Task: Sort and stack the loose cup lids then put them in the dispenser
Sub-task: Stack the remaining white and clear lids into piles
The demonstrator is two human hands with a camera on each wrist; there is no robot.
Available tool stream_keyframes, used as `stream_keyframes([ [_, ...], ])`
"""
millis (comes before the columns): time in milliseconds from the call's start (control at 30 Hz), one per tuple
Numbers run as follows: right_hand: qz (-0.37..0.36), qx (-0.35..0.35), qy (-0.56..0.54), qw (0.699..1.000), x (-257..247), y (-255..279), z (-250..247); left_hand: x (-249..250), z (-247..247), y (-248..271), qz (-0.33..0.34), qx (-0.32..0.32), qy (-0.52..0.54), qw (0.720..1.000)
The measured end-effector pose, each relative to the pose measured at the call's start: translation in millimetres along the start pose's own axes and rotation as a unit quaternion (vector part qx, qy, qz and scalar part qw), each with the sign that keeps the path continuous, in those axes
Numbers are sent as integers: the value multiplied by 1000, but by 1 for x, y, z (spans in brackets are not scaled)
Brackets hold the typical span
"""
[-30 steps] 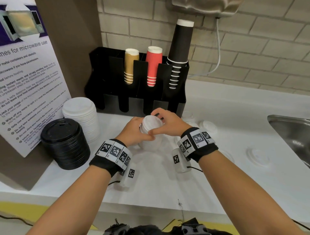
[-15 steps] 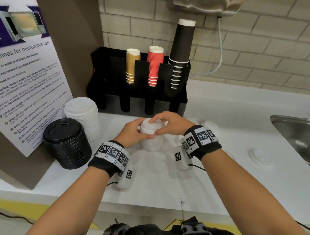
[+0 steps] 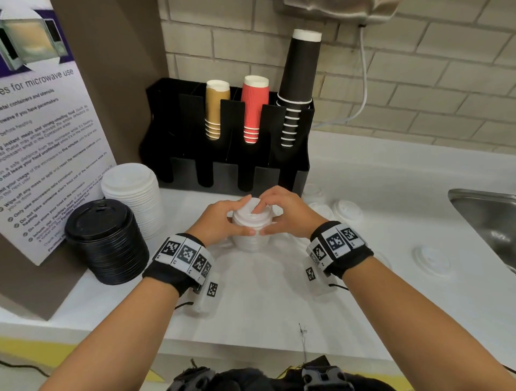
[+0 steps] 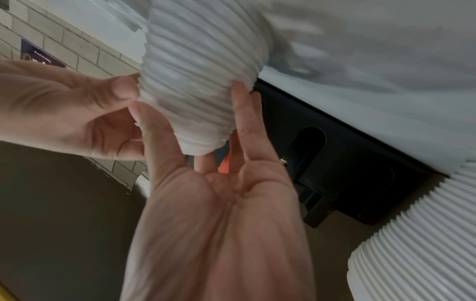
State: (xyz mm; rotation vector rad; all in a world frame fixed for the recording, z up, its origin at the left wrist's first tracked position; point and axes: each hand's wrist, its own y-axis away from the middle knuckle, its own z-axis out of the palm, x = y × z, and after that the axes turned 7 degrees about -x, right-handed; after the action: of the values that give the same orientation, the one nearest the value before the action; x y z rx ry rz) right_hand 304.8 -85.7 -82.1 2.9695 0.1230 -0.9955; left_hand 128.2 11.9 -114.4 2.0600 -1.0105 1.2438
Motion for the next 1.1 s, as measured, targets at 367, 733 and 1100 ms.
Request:
stream_keyframes([
  [367,-3,5,-124,992,10,1,-1,-1,-1,1,0,6,35,999],
  [733,69,32,-294,953,15,0,-8,-5,-2,-4,21,24,49,998],
  [1100,17,-2,-91,996,16,2,0,1,-1,1,20,12,28,999],
])
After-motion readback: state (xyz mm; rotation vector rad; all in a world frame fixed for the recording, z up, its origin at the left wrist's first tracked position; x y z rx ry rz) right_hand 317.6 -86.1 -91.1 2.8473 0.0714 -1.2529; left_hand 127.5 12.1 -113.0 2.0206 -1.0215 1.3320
